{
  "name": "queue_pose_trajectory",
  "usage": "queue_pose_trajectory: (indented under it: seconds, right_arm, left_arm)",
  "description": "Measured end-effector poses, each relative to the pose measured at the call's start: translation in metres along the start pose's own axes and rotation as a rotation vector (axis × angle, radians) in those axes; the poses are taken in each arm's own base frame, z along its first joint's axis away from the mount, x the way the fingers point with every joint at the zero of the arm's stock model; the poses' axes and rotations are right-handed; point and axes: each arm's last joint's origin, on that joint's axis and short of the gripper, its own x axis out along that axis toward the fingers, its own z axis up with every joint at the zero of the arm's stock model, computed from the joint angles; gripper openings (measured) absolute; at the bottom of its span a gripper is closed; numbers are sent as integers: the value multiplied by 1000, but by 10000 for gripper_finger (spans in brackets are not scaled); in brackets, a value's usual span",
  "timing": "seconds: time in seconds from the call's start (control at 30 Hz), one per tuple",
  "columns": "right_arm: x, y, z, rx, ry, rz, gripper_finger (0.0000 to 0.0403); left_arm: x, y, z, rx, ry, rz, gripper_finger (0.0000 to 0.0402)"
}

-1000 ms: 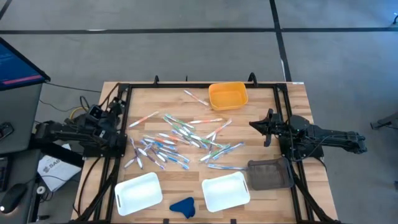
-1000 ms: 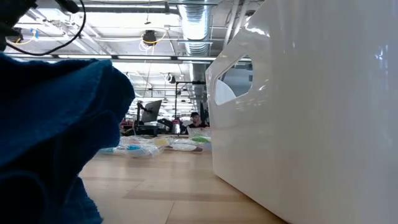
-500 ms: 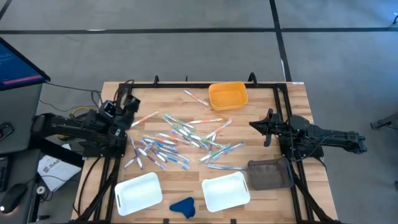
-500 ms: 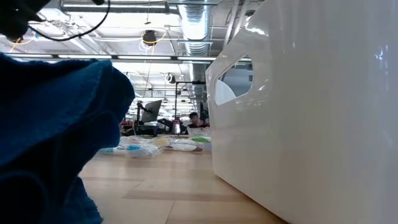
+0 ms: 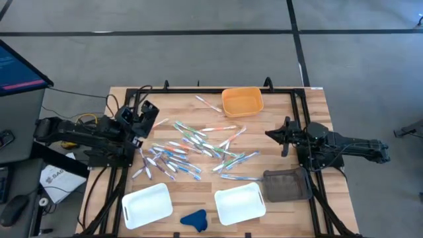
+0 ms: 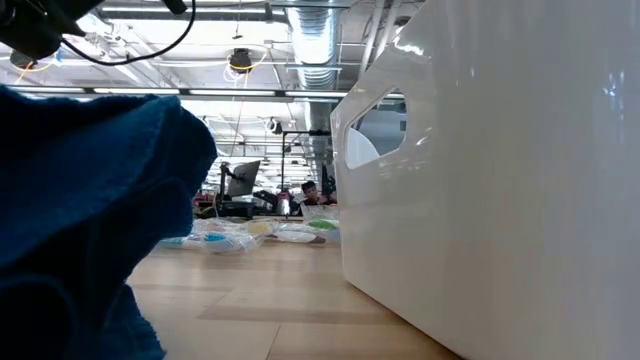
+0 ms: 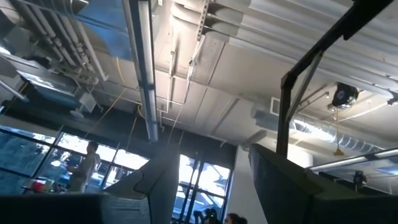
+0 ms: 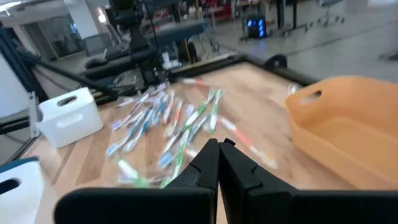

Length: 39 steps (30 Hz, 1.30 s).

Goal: Pick & Place Toothbrushes
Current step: Put the orange toothbrush into the black bin

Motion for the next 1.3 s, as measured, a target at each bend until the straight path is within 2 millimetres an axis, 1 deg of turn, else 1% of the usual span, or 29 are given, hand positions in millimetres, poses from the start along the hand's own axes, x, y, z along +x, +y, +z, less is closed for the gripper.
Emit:
queue_pose_trajectory:
  seconds: [0.1,0.33,0.6,0.77,0.9,0.97,1.0,1.1,1.13,1.23,1.3]
  right_arm:
    - [-2,1,4,16,12,-1,0]
    - [-2,1,3,27,22,-3,0]
    - [-2,1,6,266,-4,4,0]
    - [-2,2,8,310,-24,12,0]
    - [-3,3,15,384,-100,41,0]
    - [-4,4,22,405,-177,39,0]
    - [-5,3,26,401,-224,19,0]
    - [-8,1,36,294,-367,-96,0]
    - [-9,1,39,284,-411,-116,0]
    - [-15,3,51,319,-543,-89,0]
    - [-16,4,54,315,-575,-69,0]
  left_arm:
    - [0,-1,0,-2,5,-24,187]
    - [0,-3,1,-3,6,-67,187]
    - [0,-3,2,-3,0,-69,187]
    - [0,-3,2,-3,-2,-69,187]
    - [0,-3,2,-3,-2,-69,187]
    - [0,-3,2,-3,-3,-69,187]
    - [0,-3,2,-2,-3,-69,187]
    - [0,-3,2,-1,-5,-66,187]
    - [0,-3,2,0,-6,-63,187]
    - [0,-2,3,1,-11,-47,187]
    - [0,-2,2,2,-11,-44,187]
